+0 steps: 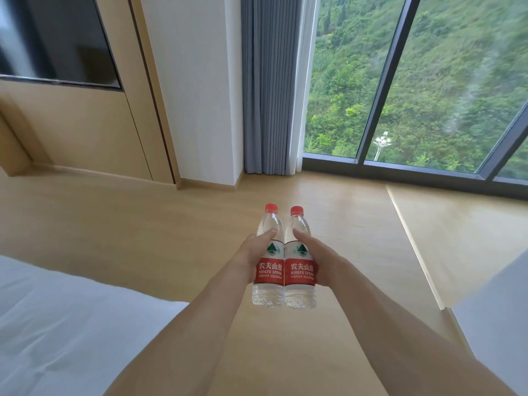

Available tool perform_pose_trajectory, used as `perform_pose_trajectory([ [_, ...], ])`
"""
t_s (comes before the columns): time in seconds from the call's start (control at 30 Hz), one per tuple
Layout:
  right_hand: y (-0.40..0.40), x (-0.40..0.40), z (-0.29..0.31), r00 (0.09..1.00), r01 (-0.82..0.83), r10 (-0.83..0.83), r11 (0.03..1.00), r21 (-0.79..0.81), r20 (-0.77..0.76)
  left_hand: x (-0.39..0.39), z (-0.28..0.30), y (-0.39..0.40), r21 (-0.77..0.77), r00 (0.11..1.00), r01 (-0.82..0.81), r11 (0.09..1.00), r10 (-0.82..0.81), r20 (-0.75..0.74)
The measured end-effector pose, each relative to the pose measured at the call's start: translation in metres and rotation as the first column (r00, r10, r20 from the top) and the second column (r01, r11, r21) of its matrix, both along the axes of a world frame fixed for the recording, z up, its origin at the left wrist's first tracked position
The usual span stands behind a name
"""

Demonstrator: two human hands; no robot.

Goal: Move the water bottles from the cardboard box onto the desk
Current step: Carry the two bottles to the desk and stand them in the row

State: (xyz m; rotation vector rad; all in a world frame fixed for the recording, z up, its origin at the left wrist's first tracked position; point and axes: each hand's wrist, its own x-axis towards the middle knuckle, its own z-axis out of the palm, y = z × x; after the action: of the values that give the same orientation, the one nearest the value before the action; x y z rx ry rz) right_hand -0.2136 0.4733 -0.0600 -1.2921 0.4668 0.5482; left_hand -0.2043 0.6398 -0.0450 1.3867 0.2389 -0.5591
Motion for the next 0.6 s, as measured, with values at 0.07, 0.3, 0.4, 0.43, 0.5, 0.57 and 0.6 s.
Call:
perform_pose_trajectory([
  [0.07, 0.01, 0.034, 0.006, 1.0, -0.003, 0.003, 1.0, -0.005, 0.022, 0.034, 0.004, 0.01, -0.011, 1.0, -0.005, 1.0, 0.005, -0.008],
  [0.3, 0.043, 0.138, 0.009, 0.997, -0.07, 0.07, 0.997, 0.014, 0.027, 0.129, 0.006, 0.045, -0.06, 0.999, -0.033, 0.998, 0.031, -0.034],
  [0.4, 0.059, 0.184, 0.002, 0.993, -0.119, 0.118, 0.993, 0.016, 0.027, 0.167, 0.002, 0.06, -0.053, 0.996, -0.089, 0.995, 0.087, -0.032],
  [0.43, 0.064, 0.201, -0.001, 0.99, -0.136, 0.136, 0.99, 0.018, 0.03, 0.18, 0.0, 0.064, -0.051, 0.993, -0.11, 0.993, 0.108, -0.036],
  [0.5, 0.075, 0.236, -0.006, 0.984, -0.176, 0.176, 0.984, 0.01, 0.023, 0.208, -0.005, 0.075, -0.05, 0.986, -0.159, 0.986, 0.156, -0.049],
  [0.57, 0.085, 0.274, -0.011, 0.974, -0.224, 0.224, 0.975, 0.007, 0.016, 0.238, -0.009, 0.084, -0.049, 0.978, -0.203, 0.978, 0.2, -0.059],
  [0.6, 0.09, 0.295, -0.014, 0.969, -0.245, 0.245, 0.969, 0.009, 0.012, 0.254, -0.01, 0.088, -0.047, 0.973, -0.225, 0.973, 0.222, -0.061],
])
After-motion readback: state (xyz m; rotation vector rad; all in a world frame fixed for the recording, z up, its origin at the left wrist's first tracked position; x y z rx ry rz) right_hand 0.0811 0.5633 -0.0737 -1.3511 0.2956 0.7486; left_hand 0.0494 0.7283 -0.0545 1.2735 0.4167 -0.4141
